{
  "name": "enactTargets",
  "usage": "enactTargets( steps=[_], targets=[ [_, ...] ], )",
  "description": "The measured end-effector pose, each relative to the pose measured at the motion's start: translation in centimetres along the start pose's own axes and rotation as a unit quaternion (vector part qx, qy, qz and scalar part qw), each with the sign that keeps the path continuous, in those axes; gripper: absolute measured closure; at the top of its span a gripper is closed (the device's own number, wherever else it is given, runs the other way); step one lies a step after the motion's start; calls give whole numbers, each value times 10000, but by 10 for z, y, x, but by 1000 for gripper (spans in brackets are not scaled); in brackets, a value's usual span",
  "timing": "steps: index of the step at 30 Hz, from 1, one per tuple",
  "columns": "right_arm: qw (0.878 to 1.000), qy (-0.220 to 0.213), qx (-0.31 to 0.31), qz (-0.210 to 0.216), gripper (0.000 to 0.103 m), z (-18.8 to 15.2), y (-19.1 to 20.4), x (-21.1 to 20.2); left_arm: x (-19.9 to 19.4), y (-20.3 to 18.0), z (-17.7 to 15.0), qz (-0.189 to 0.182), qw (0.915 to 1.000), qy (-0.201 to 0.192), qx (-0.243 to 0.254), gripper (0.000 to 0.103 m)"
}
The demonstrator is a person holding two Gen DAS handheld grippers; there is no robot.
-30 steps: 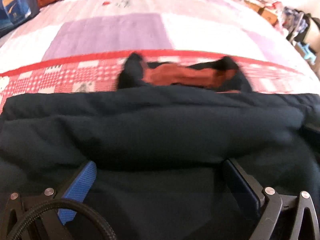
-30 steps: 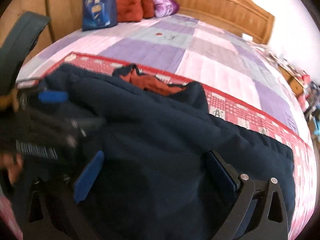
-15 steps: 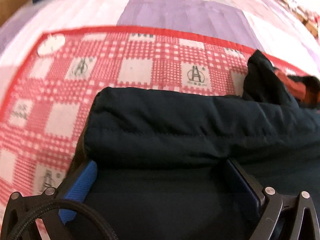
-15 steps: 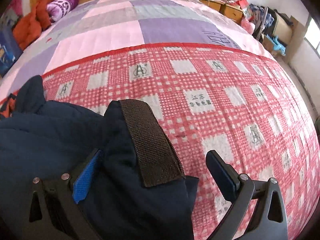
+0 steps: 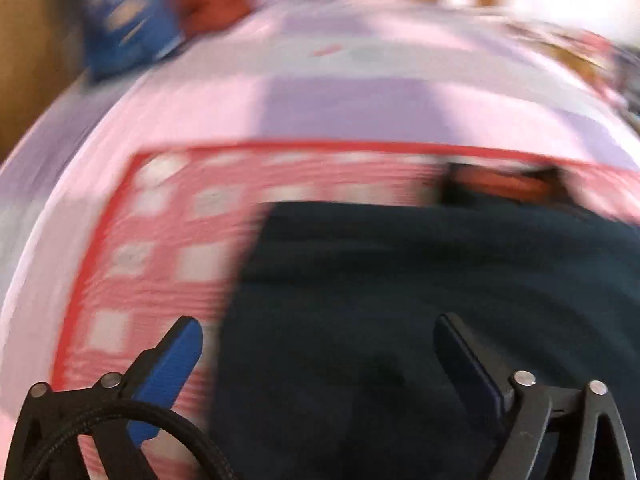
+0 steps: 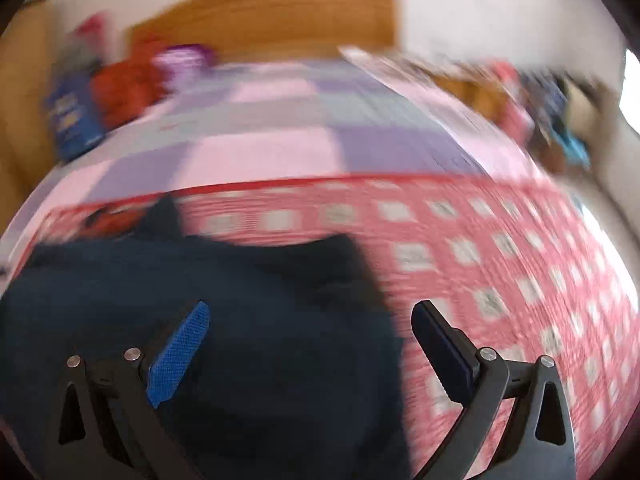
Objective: Fold large clothes
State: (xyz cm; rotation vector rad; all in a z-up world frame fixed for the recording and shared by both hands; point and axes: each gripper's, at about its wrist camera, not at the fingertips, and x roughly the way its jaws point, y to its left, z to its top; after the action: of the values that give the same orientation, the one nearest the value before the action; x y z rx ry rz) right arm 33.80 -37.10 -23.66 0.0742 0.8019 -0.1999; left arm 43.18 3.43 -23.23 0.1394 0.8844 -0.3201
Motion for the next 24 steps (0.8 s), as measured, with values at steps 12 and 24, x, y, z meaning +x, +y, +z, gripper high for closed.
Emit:
enactTargets(
  steps=[12,24],
  targets=[
    [9952,323,-902,-206,2,-114,68,-33,-15,-72,-110,-273,9987,349,270,0],
    [9917,1016,730,-297,2,-150,-72,-36,10,8,-127,392,9945,824,-516,0]
  ],
)
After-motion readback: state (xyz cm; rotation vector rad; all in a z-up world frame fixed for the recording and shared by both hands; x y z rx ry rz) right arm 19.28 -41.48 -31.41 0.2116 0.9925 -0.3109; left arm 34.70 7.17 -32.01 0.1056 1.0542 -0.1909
